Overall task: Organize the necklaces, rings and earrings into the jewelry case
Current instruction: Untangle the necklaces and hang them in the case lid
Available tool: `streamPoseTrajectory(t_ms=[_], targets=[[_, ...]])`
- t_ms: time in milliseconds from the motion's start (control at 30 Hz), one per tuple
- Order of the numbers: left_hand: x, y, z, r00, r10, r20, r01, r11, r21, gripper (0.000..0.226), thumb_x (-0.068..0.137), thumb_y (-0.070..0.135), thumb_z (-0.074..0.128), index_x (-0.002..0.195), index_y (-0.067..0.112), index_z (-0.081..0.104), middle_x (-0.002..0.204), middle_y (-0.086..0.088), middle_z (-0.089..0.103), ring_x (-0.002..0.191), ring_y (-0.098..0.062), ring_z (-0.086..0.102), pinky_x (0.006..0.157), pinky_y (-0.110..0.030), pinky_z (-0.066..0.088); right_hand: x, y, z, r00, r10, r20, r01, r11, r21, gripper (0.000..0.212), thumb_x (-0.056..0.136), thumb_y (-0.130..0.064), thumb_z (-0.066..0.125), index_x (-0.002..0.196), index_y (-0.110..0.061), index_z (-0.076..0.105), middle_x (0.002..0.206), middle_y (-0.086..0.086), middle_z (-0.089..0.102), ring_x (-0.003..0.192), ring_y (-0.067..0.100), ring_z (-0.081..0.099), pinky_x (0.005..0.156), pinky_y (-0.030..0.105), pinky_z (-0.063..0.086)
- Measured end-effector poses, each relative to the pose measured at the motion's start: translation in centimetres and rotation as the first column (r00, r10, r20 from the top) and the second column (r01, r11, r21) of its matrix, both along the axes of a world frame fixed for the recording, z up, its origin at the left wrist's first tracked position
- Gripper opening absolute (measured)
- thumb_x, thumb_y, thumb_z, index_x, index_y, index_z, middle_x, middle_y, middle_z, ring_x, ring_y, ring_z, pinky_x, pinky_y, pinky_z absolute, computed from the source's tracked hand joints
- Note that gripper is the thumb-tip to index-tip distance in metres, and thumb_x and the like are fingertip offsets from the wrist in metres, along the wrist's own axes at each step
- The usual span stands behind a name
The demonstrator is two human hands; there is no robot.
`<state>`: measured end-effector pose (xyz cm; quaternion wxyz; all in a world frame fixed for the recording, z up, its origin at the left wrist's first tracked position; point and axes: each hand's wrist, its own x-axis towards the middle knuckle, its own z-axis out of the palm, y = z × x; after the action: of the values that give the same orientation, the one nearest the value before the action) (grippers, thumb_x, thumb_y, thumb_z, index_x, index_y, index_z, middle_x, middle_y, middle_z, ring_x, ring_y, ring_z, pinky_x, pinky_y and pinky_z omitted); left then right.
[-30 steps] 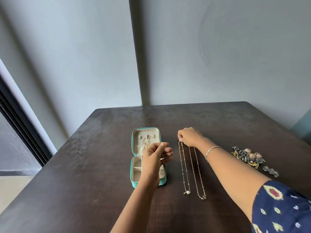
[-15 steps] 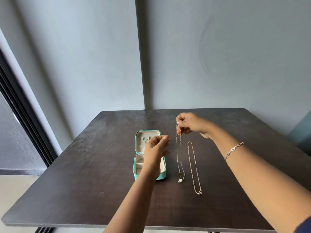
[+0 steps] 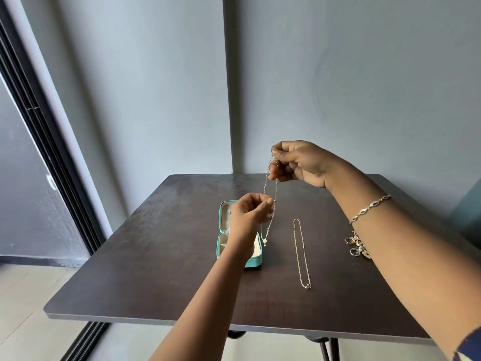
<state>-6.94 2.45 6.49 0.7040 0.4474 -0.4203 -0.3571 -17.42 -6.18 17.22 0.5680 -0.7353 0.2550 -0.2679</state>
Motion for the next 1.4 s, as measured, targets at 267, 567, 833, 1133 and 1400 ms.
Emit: streamPoseTrajectory(t_ms=[267,567,833,1133,1400], targets=[[-0.5,2.0,-0.9,0.988,-0.123,0.096,0.118,0.992,0.051,0.016,0.086,-0.001,0.056,0.074,0.008,0.055,0.058,-0.001,0.065,0.045,-0.009,0.050,0.056,-0.027,0.039,0.3,2.1,2.3,0.992,0.001,0.123,-0.005,1.000,0.028,0.022,0.097,-0.009,0.039,0.076,-0.016,0.045,0.058,0.002,0.060,0.059,0.019,0.062,0.060,0.028,0.046],[-1.1,3.8,-1.7,0.987,-0.152,0.052,0.149,0.987,0.059,0.008,0.082,0.011,0.064,0.089,0.007,0.062,0.083,-0.004,0.072,0.070,-0.011,0.066,0.061,-0.019,0.051,-1.3,4.6,3.6,0.982,0.019,0.186,-0.037,0.995,0.095,0.019,0.096,-0.012,0.041,0.078,-0.014,0.045,0.057,0.003,0.058,0.050,0.015,0.057,0.055,0.026,0.052],[-1.7,4.6,-0.9,0.944,-0.144,-0.295,0.168,0.984,0.055,0.040,0.090,0.039,0.041,0.107,0.007,0.059,0.110,-0.013,0.065,0.100,-0.022,0.064,0.074,-0.030,0.056,-2.1,6.5,3.3,0.969,0.018,0.246,-0.046,0.993,0.106,0.015,0.091,-0.010,0.050,0.078,-0.016,0.053,0.059,0.001,0.059,0.042,0.009,0.044,0.047,0.020,0.047],[-1.7,5.0,0.3,0.687,-0.311,-0.656,0.249,0.950,-0.190,0.065,0.079,0.044,0.047,0.132,0.007,0.042,0.127,-0.014,0.058,0.118,-0.026,0.055,0.089,-0.042,0.051,-1.8,7.3,1.4,0.977,0.130,0.171,-0.151,0.982,0.115,0.015,0.091,-0.005,0.047,0.089,-0.015,0.058,0.079,0.006,0.067,0.050,0.008,0.049,0.048,0.020,0.045],[-1.0,5.5,0.7,0.724,-0.379,-0.576,0.338,0.923,-0.182,0.036,0.080,0.026,0.053,0.108,0.004,0.058,0.071,-0.005,0.066,0.077,-0.019,0.070,0.084,-0.034,0.053,-2.5,6.3,-1.4,0.977,0.081,0.197,-0.130,0.958,0.255,0.018,0.091,-0.005,0.044,0.091,-0.015,0.060,0.092,0.004,0.071,0.055,0.008,0.058,0.048,0.019,0.046]])
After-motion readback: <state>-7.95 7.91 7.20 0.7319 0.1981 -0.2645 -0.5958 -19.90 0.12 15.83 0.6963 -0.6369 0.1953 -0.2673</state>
